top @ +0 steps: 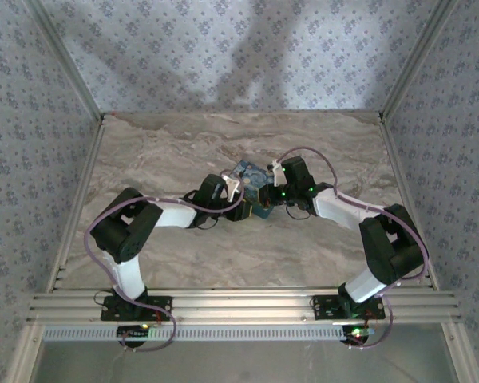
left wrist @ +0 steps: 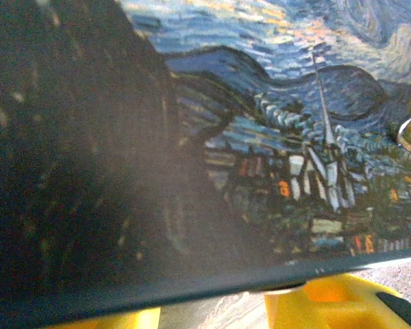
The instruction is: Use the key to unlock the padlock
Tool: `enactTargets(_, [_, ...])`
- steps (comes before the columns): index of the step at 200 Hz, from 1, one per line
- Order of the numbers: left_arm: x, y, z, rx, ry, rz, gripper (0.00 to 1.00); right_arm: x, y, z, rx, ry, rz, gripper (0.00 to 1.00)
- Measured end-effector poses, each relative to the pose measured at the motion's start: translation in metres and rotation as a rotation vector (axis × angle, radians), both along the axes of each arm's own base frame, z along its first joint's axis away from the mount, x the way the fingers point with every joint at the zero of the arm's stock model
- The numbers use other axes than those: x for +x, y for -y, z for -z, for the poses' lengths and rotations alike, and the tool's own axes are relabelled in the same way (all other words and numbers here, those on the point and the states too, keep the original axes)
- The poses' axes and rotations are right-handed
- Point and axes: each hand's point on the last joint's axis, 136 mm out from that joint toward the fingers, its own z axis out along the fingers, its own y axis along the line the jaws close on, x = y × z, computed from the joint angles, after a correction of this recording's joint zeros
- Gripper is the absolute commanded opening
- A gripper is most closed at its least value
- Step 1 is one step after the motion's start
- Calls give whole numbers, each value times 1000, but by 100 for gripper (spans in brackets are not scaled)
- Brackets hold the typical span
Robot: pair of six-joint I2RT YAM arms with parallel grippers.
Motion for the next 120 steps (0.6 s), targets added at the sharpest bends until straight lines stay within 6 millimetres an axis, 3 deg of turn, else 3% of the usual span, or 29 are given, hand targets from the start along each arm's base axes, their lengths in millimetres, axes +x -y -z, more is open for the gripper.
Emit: enactTargets(120, [-1, 7, 2, -27, -86, -81, 37, 0, -1, 0, -3, 2, 6, 0])
